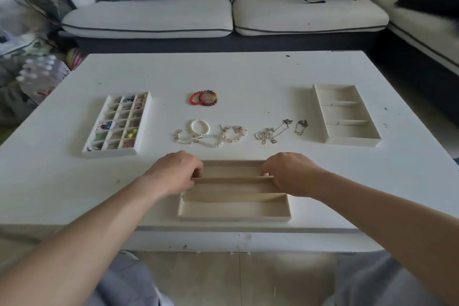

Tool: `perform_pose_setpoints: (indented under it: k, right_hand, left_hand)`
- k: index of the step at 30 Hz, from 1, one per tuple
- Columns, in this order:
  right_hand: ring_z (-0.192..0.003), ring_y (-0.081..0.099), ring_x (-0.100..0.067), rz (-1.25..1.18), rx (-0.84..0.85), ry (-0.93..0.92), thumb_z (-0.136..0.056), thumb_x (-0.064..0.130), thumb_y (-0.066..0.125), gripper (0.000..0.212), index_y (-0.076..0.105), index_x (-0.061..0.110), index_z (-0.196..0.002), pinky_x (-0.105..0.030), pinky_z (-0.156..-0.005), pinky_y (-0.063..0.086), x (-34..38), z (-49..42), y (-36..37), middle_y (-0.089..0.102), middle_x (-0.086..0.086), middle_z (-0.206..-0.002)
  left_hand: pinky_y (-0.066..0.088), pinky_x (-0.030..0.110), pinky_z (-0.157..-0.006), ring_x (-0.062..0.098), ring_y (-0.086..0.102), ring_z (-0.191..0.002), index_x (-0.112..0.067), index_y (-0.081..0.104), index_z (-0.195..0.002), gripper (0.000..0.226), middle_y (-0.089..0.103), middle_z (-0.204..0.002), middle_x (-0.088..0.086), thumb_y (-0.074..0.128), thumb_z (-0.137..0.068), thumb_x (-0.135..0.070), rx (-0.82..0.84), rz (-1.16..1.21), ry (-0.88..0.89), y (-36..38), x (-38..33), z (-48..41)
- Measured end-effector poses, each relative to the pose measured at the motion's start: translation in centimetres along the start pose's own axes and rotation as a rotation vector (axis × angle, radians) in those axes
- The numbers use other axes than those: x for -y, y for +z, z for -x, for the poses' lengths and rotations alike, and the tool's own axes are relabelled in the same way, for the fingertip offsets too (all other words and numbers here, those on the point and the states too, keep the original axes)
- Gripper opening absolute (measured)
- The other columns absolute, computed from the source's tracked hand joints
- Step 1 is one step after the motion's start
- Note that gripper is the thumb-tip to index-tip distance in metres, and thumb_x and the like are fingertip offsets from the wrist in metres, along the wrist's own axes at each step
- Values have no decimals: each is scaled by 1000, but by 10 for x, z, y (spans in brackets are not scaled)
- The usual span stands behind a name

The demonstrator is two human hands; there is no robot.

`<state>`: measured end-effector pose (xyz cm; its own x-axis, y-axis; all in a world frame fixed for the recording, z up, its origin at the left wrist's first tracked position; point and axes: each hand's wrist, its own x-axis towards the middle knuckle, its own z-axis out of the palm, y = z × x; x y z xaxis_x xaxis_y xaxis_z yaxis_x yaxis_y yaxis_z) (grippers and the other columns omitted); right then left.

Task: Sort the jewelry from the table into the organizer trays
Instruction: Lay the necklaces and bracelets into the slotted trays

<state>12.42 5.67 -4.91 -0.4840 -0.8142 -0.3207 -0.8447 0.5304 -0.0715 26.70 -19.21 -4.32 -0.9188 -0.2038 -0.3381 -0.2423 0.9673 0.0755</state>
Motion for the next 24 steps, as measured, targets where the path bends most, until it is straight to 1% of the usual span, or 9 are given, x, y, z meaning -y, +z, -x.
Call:
perform_pose_setpoints:
  k: [5, 8, 11, 13, 15, 17, 19, 21, 24]
  right_hand:
    - [-103, 63, -24, 82, -31, -26, -90, 16, 52, 36, 65, 36, -117, -33, -89, 50, 3, 1, -6, 64, 1, -115]
    - [-102, 62, -24, 130, -32, -46, -92, 18, 53, 35, 65, 36, -119, -30, -82, 46, 4, 1, -8, 63, -2, -113]
    - [-105, 62, -22, 111, 10, -50, -91, 22, 53, 34, 63, 37, -119, -31, -82, 48, 4, 0, -10, 66, 2, -115]
    - [-100, 61, -18, 64, 55, -47, -92, 29, 54, 26, 65, 38, -114, -30, -78, 46, 3, 0, -17, 66, 9, -112]
    - [-93, 61, -13, -44, 47, -20, -92, 36, 55, 17, 67, 36, -103, -28, -75, 44, 1, -2, -28, 68, 16, -102]
    - [-88, 64, -11, -197, -42, 45, -91, 36, 56, 16, 70, 32, -94, -28, -76, 51, -4, -9, -40, 70, 17, -93]
    - [-87, 67, -17, -318, -137, 124, -92, 31, 54, 17, 71, 29, -89, -34, -78, 56, -13, -20, -45, 72, 12, -92]
    - [-90, 67, -21, -352, -178, 189, -93, 31, 52, 18, 68, 34, -86, -39, -79, 57, -25, -33, -42, 72, 8, -96]
    - [-95, 66, -23, -337, -184, 235, -94, 32, 51, 19, 63, 43, -84, -40, -80, 57, -32, -53, -33, 70, 7, -103]
  left_hand:
    - [52, 30, -72, 20, 61, -84, -28, 66, -92, 27, 59, -90, -7, 58, -80, -6, 7, -26, 30, 1, -2, 0]
    - [48, 30, -69, 22, 59, -85, -30, 59, -90, 29, 62, -97, -4, 55, -80, -3, 6, -79, 40, 0, -5, 1]
    - [43, 30, -68, 24, 61, -92, -34, 50, -88, 32, 65, -107, -3, 53, -81, -3, 27, -153, 38, -1, -10, 1]
    - [41, 29, -68, 24, 61, -94, -34, 52, -92, 28, 64, -112, -5, 56, -81, -9, 67, -186, 32, -5, -13, 0]
    - [41, 29, -69, 22, 59, -93, -34, 58, -101, 23, 62, -111, -7, 63, -81, -25, 104, -201, 21, -16, -17, -2]
    - [44, 30, -72, 19, 59, -94, -35, 60, -109, 31, 59, -106, -11, 66, -79, -44, 97, -165, 15, -31, -23, -5]
    - [48, 31, -75, 16, 61, -94, -37, 62, -104, 30, 59, -100, -16, 64, -79, -54, 50, -46, 14, -42, -31, -12]
    - [53, 32, -80, 12, 62, -90, -37, 63, -96, 22, 61, -97, -17, 63, -83, -55, 27, 106, 8, -47, -39, -23]
    - [55, 35, -84, 14, 63, -90, -37, 64, -94, 15, 64, -100, -14, 61, -88, -50, 5, 171, 15, -49, -50, -42]
